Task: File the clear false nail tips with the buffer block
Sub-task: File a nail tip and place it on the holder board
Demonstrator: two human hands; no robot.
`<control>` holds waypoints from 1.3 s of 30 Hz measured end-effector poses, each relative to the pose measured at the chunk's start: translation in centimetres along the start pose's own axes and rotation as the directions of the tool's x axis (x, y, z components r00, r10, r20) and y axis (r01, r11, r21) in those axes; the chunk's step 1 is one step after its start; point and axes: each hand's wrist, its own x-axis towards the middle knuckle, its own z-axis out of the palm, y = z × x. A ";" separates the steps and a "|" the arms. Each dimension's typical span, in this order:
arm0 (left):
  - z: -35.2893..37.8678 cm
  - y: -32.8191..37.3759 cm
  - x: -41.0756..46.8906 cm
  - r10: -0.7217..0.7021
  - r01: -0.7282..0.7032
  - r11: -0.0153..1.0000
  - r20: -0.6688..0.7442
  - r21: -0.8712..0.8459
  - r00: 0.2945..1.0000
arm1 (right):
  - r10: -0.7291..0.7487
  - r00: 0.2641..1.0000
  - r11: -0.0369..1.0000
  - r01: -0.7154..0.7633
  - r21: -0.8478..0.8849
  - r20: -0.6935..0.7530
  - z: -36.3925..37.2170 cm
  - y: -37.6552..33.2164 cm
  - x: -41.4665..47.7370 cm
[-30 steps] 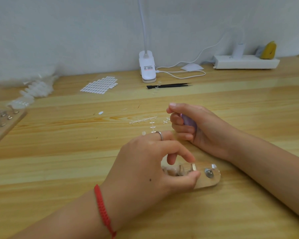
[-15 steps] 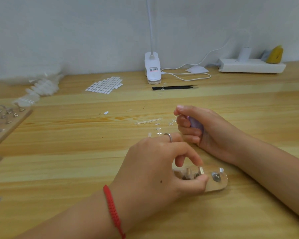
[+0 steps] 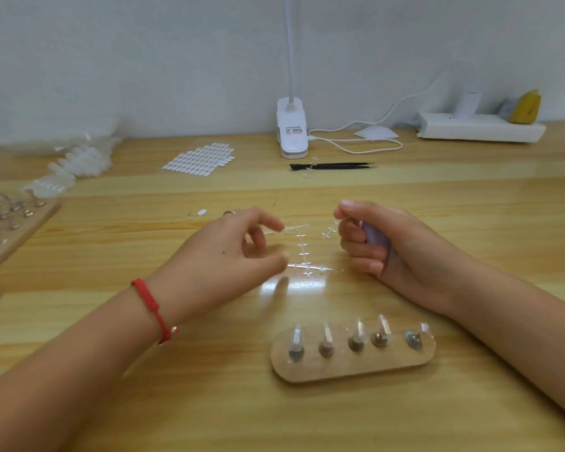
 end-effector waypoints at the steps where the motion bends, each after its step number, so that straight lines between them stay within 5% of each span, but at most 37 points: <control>1: 0.1 -0.4 0.0 -0.017 0.016 1.000 0.037 0.026 0.999 | 0.000 1.000 1.000 0.000 -0.001 0.000 0.0 0.0 0.0; 5: 0.2 -0.9 0.4 0.013 -0.015 0.997 0.030 0.081 0.999 | 0.003 1.000 1.000 -0.003 -0.001 -0.007 0.0 0.0 0.0; 19: 0.6 -0.5 0.2 0.182 -0.201 0.971 -0.138 -0.132 0.973 | 0.028 0.999 0.998 -0.027 0.057 -0.025 -0.2 -0.1 0.0; 22: 0.4 -0.2 0.1 0.252 -0.317 0.938 -0.353 -0.142 0.901 | 0.061 0.997 0.984 -0.051 0.172 -0.051 -0.3 -0.3 0.1; 25: -0.1 0.6 -0.3 0.336 -0.491 0.864 -0.596 -0.113 0.729 | 0.050 0.997 0.990 -0.043 0.136 -0.051 -0.2 -0.3 0.1; 28: 0.5 1.1 -1.0 0.518 -0.613 0.788 -0.590 0.048 0.619 | 0.032 0.999 0.998 -0.030 -0.057 0.019 0.2 -0.1 0.0; 34: 1.8 1.3 -1.3 0.611 -0.654 0.754 -0.438 0.068 0.659 | 0.025 0.988 0.968 0.014 -0.251 0.152 0.3 -0.3 -0.8; 39: 1.8 1.3 -1.1 0.484 -0.553 0.831 -0.417 -0.056 0.769 | 0.008 0.997 0.987 0.004 -0.160 0.074 0.1 -0.1 -0.7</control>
